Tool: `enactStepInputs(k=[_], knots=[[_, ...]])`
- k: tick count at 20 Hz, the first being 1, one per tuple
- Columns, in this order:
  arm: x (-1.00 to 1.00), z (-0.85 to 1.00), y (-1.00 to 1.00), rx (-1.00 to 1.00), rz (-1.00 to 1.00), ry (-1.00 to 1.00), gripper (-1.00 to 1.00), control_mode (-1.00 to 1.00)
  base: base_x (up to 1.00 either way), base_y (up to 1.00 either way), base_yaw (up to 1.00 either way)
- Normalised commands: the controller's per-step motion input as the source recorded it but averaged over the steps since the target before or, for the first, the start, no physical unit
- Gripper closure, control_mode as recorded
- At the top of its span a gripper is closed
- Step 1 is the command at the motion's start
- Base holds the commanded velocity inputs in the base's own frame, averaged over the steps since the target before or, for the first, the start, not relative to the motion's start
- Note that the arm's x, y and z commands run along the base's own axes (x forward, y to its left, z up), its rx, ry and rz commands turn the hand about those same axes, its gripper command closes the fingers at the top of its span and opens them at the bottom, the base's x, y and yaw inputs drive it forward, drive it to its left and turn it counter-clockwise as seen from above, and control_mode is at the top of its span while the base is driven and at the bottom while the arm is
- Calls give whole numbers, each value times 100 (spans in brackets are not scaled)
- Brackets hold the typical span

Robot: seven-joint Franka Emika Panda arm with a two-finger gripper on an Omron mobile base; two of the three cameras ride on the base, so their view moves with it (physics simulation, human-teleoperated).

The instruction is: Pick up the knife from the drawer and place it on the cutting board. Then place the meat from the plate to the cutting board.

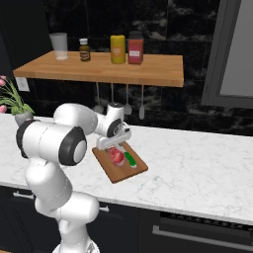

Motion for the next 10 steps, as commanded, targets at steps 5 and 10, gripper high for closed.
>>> enactStepInputs(k=[5, 10], knots=[[-61, 53, -19, 6, 0, -10, -100, -100, 0, 0, 0], [-86, 36, -19, 7, 0, -9, -100, -100, 0, 0, 0]])
